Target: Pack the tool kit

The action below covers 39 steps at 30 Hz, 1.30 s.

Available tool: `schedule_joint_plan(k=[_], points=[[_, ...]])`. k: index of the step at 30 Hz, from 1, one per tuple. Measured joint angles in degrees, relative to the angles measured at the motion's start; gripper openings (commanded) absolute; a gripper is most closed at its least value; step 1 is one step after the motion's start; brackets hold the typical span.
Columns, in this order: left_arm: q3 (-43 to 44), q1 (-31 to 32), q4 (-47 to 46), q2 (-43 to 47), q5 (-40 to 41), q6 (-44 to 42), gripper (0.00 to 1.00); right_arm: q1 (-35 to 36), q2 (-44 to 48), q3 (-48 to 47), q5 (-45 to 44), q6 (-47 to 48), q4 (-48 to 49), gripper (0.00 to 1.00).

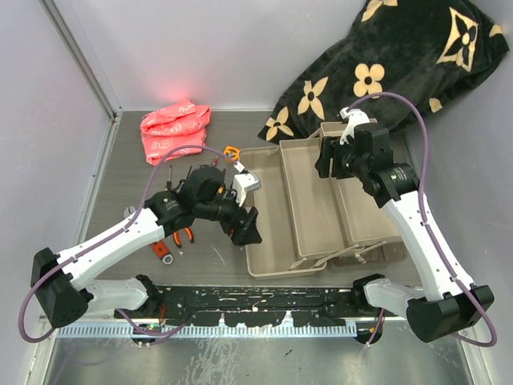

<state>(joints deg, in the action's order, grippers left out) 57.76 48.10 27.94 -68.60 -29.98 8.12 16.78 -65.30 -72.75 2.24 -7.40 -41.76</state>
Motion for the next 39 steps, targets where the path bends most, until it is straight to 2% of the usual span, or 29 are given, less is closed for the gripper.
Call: schedule_joint_plan(k=[7,11,17,19,21,25,31,33,39], points=[[1.88,-2.64,-1.2,0.26,7.21,-3.96,0.86,0.0,0.46,-0.57,0.0,-0.02,-0.02,0.68],[1.31,-6.19,-1.31,0.59,15.3,-4.26,0.86,0.0,1.03,-0.57,0.0,0.0,-0.28,0.69],[1.53,-19.32,0.85,2.32,26.71,-2.45,0.87,0.0,2.8,-3.54,-0.24,1.09,-1.62,0.73],[3.02,-25.0,4.17,1.81,28.46,-0.92,0.91,0.0,4.04,-4.74,-0.28,1.33,-1.4,0.78],[4.07,-29.59,6.51,1.14,29.62,0.57,0.93,0.0,6.1,-4.81,-0.26,1.53,-0.39,0.8],[4.28,-36.83,10.82,-0.48,31.15,4.04,0.9,0.0,9.05,-3.85,0.52,1.77,2.6,0.81],[5.33,-45.92,18.36,-4.94,30.6,11.41,0.88,0.04,5.55,-3.82,4.92,2.36,7.34,0.82],[6.32,-47.87,20.41,-7.82,29.92,13.92,0.84,0.17,3.3,-3.85,5.68,2.38,7.41,0.82],[7.02,-50.01,26.82,-14.67,29.14,20.74,0.85,0.59,-0.52,-6.19,6.01,1.25,3.08,0.83]])
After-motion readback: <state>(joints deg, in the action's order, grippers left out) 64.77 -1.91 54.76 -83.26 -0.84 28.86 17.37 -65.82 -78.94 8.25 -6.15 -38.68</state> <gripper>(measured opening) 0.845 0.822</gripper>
